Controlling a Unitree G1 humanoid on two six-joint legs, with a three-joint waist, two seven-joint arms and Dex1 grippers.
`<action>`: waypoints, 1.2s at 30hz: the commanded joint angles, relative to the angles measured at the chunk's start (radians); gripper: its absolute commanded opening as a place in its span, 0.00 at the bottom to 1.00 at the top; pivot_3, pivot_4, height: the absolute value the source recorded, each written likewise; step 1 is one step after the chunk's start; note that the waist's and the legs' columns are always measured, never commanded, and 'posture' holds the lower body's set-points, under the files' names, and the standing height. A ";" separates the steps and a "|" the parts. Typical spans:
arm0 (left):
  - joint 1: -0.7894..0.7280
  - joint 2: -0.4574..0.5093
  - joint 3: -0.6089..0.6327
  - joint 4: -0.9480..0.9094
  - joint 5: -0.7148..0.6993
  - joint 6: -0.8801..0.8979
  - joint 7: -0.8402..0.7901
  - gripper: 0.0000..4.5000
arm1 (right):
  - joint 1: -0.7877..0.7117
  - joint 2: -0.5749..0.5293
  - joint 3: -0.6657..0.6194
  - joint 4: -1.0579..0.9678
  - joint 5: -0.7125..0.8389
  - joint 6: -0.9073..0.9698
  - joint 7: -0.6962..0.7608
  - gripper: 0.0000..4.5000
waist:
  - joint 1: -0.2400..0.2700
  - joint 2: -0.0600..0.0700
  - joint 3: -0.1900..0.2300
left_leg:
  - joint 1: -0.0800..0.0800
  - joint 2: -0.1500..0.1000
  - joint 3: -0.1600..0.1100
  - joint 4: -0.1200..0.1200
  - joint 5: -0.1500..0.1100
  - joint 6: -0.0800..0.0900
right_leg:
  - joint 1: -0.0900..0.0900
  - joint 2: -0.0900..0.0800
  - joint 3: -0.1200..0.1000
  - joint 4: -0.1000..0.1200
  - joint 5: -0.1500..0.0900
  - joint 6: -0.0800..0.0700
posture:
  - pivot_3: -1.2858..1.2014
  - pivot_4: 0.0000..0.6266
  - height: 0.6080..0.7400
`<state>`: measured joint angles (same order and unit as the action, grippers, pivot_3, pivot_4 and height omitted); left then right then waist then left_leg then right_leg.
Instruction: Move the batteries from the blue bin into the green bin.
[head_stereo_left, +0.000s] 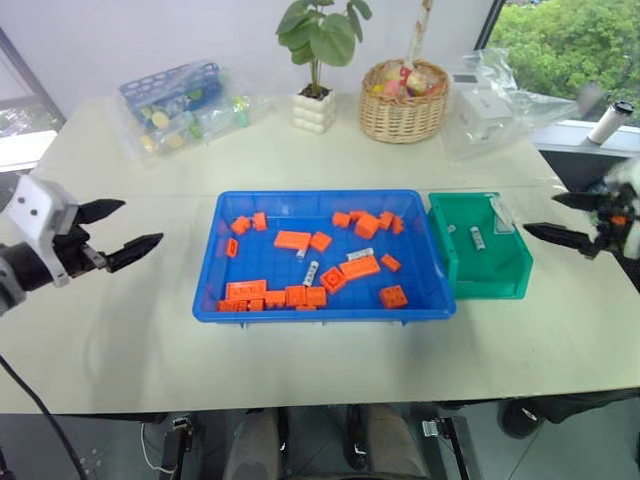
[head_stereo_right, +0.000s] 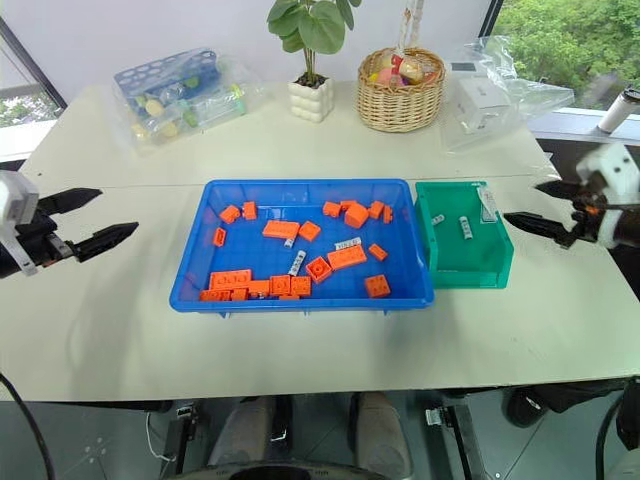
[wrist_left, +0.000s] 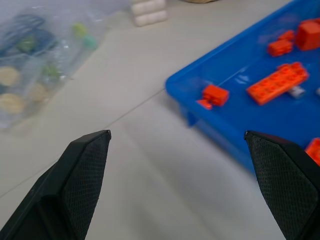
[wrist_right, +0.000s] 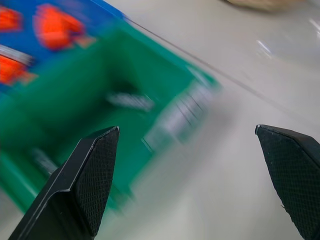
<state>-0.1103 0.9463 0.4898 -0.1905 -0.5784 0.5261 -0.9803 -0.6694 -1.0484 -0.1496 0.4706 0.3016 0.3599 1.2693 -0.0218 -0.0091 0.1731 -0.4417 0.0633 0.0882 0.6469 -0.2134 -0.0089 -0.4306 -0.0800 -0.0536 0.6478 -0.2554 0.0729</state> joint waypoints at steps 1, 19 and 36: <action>-0.005 0.047 -0.006 -0.087 -0.063 0.032 -0.069 1.00 | -0.151 0.088 0.107 -0.185 0.026 0.139 -0.006 0.99 | -0.003 0.000 0.000 | 0.000 0.000 0.000 0.000 0.000 0.000 | 0.000 0.001 0.000 0.000 0.000 0.000 | 0.52 0.24 0.97; -0.067 0.056 -0.119 -0.107 -0.055 0.018 -0.134 1.00 | -0.387 0.742 0.569 -0.018 -0.250 0.264 -0.340 0.99 | 0.008 -0.001 0.000 | -0.004 -0.001 -0.001 0.001 0.000 0.000 | -0.002 0.000 -0.001 0.002 0.001 0.000 | 0.52 0.24 0.97; -0.072 0.023 -0.140 -0.124 -0.048 0.018 -0.092 1.00 | -0.457 0.910 0.511 0.305 -0.316 0.120 -0.371 0.51 | 0.003 -0.001 0.000 | -0.003 -0.001 -0.001 0.000 0.000 0.000 | -0.002 0.001 -0.001 0.003 0.001 0.001 | 0.52 0.24 0.97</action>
<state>-0.1705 0.9692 0.3347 -0.2959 -0.6226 0.5603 -1.0770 -1.0912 -0.1467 0.3890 0.7895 -0.0255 0.4852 0.8903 -0.0186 -0.0097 0.1731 -0.4443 0.0627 0.0874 0.6474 -0.2130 -0.0092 -0.4327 -0.0794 -0.0544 0.6509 -0.2544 0.0737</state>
